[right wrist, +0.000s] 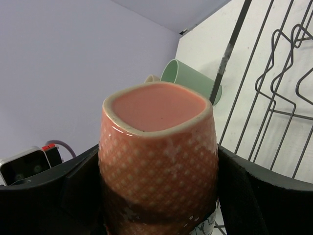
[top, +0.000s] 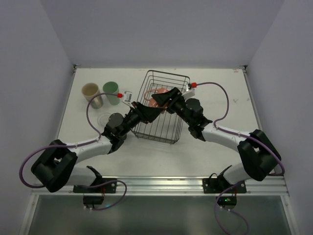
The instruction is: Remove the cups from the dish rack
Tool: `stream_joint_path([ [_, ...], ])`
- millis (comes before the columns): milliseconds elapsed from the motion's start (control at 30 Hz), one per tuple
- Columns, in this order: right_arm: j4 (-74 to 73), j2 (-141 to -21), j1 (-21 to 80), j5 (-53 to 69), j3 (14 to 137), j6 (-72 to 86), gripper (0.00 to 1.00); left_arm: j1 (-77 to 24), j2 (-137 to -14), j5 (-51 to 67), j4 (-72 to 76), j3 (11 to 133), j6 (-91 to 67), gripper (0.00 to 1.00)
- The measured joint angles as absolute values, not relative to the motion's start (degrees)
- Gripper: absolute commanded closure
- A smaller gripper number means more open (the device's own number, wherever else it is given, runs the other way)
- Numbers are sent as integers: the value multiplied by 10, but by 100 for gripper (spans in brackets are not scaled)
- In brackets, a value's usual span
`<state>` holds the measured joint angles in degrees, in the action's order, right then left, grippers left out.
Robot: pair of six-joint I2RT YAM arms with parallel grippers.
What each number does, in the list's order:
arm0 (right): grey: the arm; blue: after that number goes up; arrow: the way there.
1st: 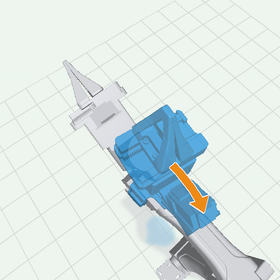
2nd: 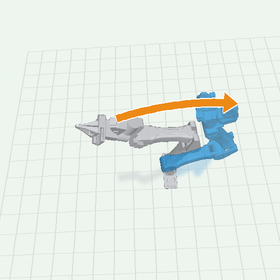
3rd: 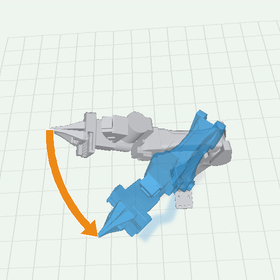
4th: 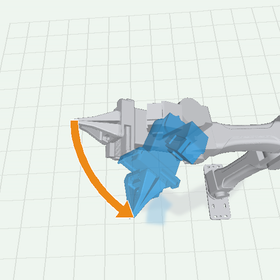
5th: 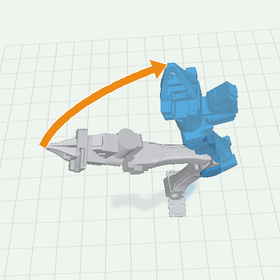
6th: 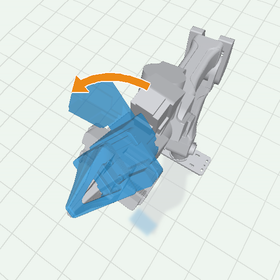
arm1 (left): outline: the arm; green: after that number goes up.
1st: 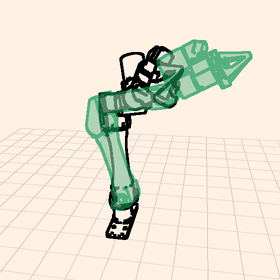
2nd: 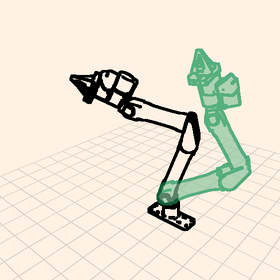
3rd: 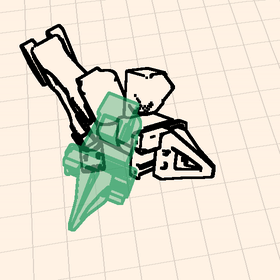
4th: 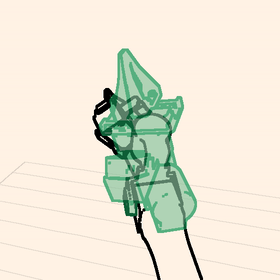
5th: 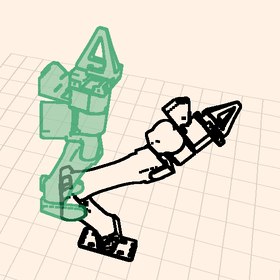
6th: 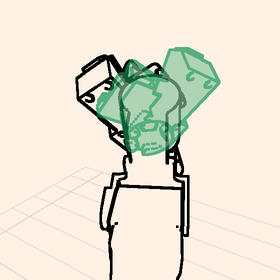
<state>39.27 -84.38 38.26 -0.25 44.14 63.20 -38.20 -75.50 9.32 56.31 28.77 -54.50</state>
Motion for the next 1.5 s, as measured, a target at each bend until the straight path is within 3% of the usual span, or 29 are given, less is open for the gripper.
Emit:
stream_joint_path([
  [100, 406, -844, 383, -3, 435, 633, 77, -383, -762, 90, 565, 291, -546, 51],
  [267, 433, -844, 386, -5, 424, 638, 77, -385, -767, 75, 571, 291, -556, 69],
  [500, 475, -840, 388, -6, 413, 651, 78, -392, -766, 70, 604, 290, -575, 100],
  [733, 478, -822, 402, -2, 393, 650, 63, -398, -727, 77, 585, 265, -559, 100],
  [867, 478, -808, 410, 10, 389, 646, 38, -401, -676, 86, 546, 253, -538, 100],
  [1200, 474, -783, 393, 65, 382, 635, 1, -400, -619, 87, 497, 250, -498, 100],
  [1500, 472, -775, 326, 137, 371, 634, 1, -391, -613, 40, 479, 250, -482, 100],
])
